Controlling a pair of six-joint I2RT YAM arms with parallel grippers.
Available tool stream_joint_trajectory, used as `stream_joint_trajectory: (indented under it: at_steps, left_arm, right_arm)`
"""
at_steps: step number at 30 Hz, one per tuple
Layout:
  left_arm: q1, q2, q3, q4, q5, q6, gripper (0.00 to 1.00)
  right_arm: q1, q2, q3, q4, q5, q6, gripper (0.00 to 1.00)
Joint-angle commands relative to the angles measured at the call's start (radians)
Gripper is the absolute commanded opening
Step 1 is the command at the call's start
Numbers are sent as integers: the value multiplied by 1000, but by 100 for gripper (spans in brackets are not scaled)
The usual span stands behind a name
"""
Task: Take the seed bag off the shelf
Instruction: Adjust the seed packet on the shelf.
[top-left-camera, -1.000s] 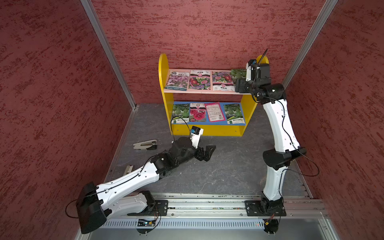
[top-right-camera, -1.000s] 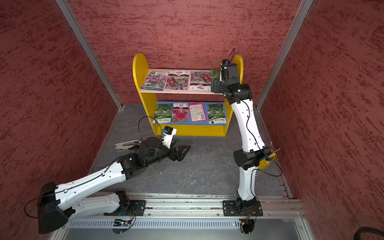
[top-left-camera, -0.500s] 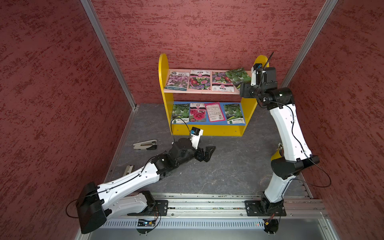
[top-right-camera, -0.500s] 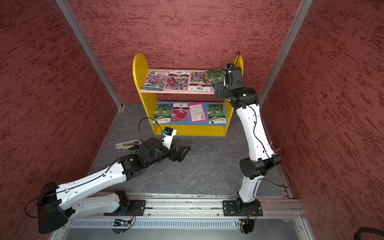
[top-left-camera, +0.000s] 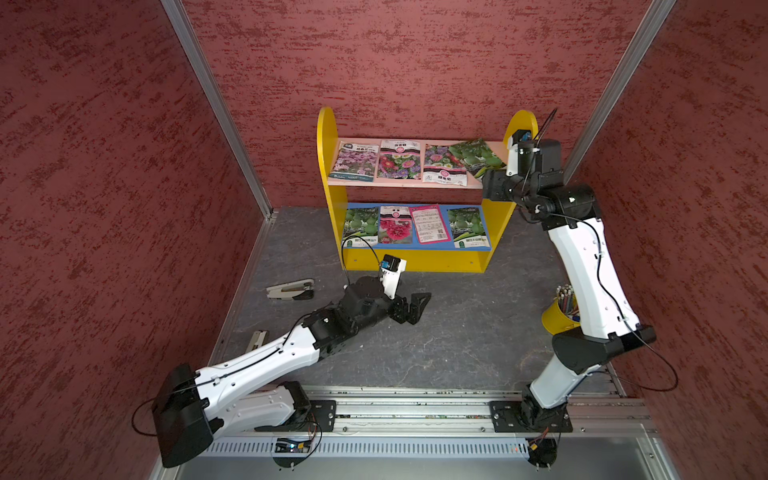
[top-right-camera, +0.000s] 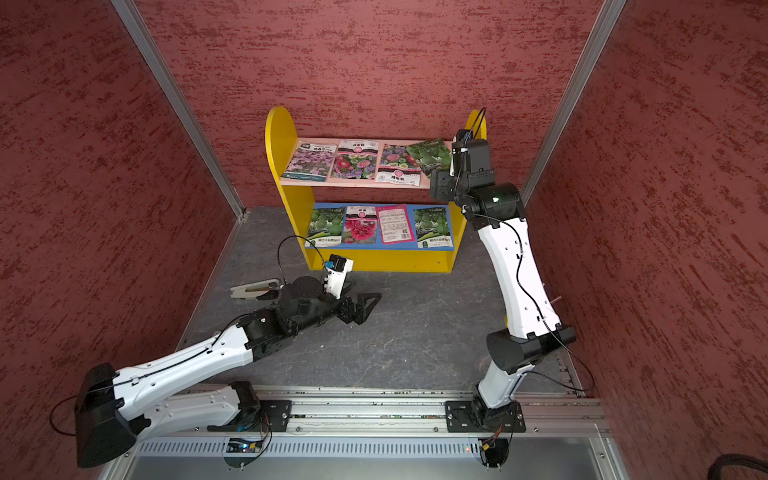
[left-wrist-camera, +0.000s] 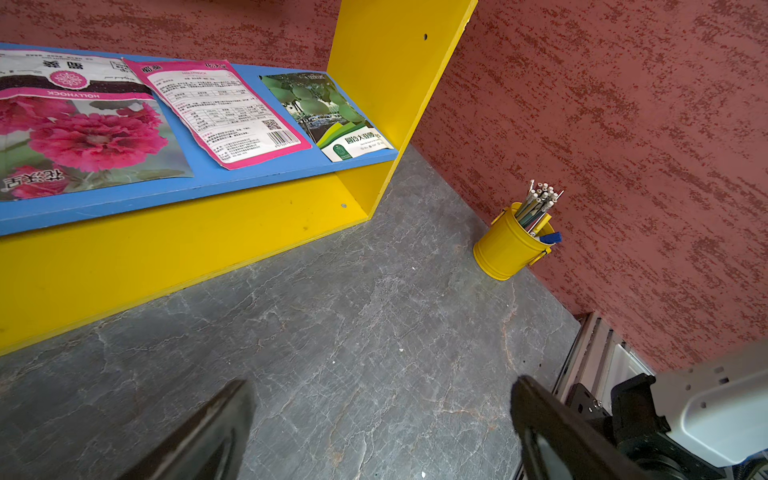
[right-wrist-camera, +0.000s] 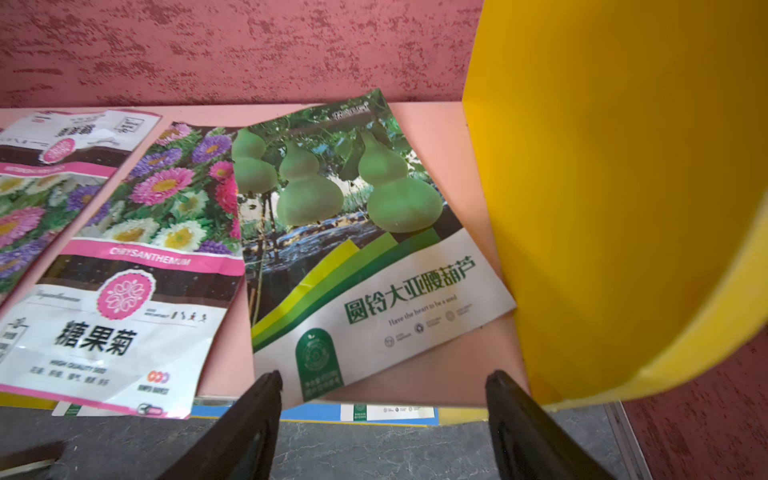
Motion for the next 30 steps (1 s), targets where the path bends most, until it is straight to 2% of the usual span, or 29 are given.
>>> stream_joint_trajectory:
  at_steps: [1, 5, 13, 17, 23, 30]
  left_arm:
    - [-4, -12, -10, 21, -1, 0, 100]
    - [-5, -17, -8, 14, -4, 1, 100]
    - [-5, -31, -4, -17, -16, 2, 100]
    - [-5, -38, -3, -36, -25, 5, 100]
    - [-4, -44, -1, -53, -32, 8, 100]
    - [-3, -37, -7, -49, -29, 5, 100]
  right_arm:
    - [5, -22, 4, 84, -44, -30, 81]
    - [5, 35, 94, 72, -87, -82, 82]
    - [2, 196, 293, 27, -96, -148, 93]
    - [3, 228, 306, 36, -100, -154, 98]
    - [-8, 265, 320, 37, -98, -148, 98]
    - [-25, 300, 380, -55, -80, -109, 98]
